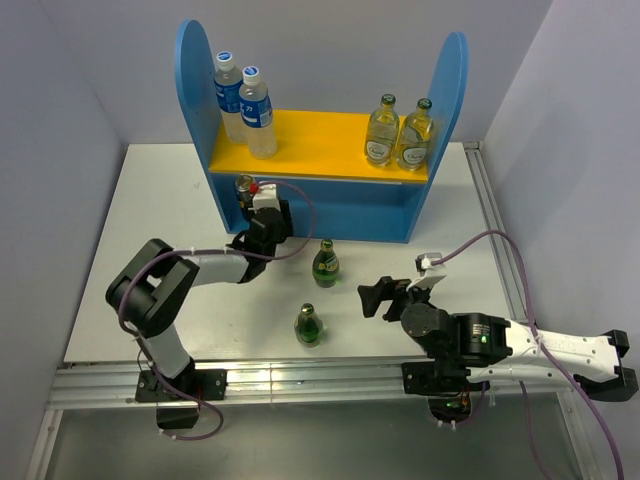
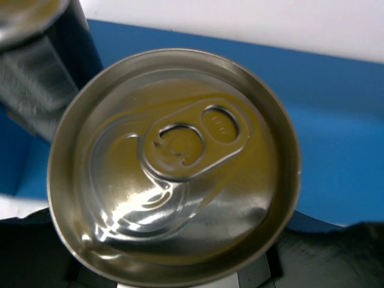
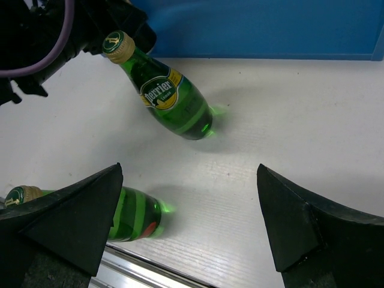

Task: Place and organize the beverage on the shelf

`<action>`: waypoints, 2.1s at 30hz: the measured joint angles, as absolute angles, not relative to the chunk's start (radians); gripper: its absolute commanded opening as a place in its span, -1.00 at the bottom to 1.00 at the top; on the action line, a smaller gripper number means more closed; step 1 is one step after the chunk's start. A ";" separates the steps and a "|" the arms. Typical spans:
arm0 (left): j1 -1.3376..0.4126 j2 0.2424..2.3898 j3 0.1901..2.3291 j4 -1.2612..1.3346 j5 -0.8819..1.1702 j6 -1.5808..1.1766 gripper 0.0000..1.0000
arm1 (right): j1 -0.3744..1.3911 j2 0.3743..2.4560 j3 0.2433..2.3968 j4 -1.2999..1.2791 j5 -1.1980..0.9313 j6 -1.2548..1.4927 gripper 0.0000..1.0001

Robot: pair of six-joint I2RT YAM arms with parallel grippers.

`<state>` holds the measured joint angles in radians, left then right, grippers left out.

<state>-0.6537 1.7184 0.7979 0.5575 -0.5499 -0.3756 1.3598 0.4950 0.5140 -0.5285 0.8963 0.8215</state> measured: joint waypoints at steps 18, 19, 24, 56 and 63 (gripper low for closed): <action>-0.551 1.910 0.967 0.606 -0.490 -0.349 -0.99 | 1.360 0.484 0.501 -0.517 0.894 0.820 0.99; -0.548 1.915 0.973 0.609 -0.488 -0.347 -0.99 | 1.360 0.484 0.500 -0.517 0.893 0.820 0.99; -0.532 1.943 1.008 0.610 -0.485 -0.334 -0.99 | 1.360 0.485 0.499 -0.517 0.889 0.817 0.99; -0.455 1.987 1.073 0.599 -0.422 -0.326 -0.02 | 1.360 0.512 0.499 -0.516 0.888 0.814 0.98; -0.456 1.961 1.037 0.602 -0.416 -0.326 0.30 | 1.360 0.505 0.499 -0.516 0.888 0.814 0.98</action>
